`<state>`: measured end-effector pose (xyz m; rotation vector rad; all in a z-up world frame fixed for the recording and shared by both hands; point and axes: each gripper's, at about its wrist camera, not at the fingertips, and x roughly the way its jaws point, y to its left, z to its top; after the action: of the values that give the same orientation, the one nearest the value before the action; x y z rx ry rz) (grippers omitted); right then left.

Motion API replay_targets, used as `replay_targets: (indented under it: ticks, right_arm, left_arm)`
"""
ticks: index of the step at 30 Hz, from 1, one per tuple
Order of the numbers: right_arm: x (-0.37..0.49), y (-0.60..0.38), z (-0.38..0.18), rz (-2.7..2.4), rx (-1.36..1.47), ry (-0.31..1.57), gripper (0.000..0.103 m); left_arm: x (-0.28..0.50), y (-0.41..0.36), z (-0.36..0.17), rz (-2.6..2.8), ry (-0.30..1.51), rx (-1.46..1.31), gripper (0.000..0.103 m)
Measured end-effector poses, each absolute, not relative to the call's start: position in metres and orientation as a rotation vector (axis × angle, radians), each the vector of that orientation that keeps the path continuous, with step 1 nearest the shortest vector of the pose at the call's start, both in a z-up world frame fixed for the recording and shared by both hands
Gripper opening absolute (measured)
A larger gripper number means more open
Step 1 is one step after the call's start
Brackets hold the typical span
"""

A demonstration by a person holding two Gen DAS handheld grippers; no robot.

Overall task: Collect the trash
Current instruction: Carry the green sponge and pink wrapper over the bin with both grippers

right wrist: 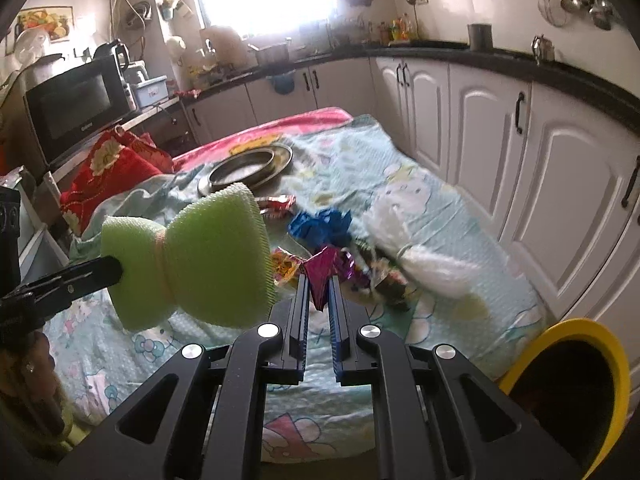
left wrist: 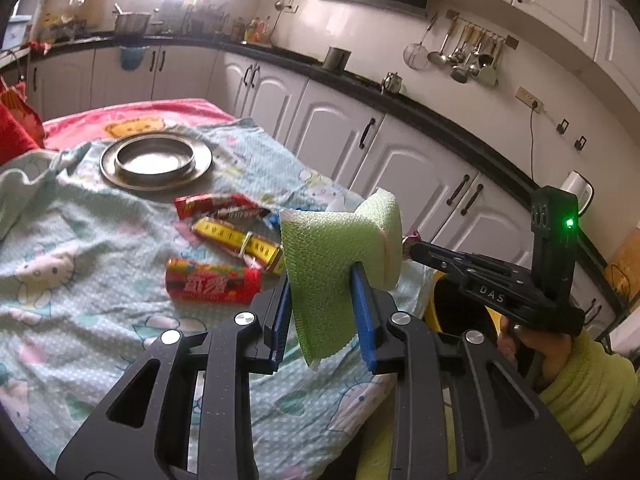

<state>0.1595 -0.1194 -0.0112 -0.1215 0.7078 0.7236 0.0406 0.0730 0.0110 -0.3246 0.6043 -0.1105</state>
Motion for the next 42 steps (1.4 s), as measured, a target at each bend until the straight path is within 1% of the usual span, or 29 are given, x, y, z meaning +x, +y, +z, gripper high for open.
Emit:
replay_targets:
  ticks: [15,42]
  right_arm:
    - [0.147,-0.188,0.031,0.611,-0.053,0.603,0.01]
    - [0.135,-0.296,0.034,0.367,0.075,0.565,0.01]
  left_arm:
    - [0.054,0.034,0.039,-0.171,0.564,-0.252,0.022]
    - [0.09,-0.059,0.027,-0.321,0.625,-0.122,0.022]
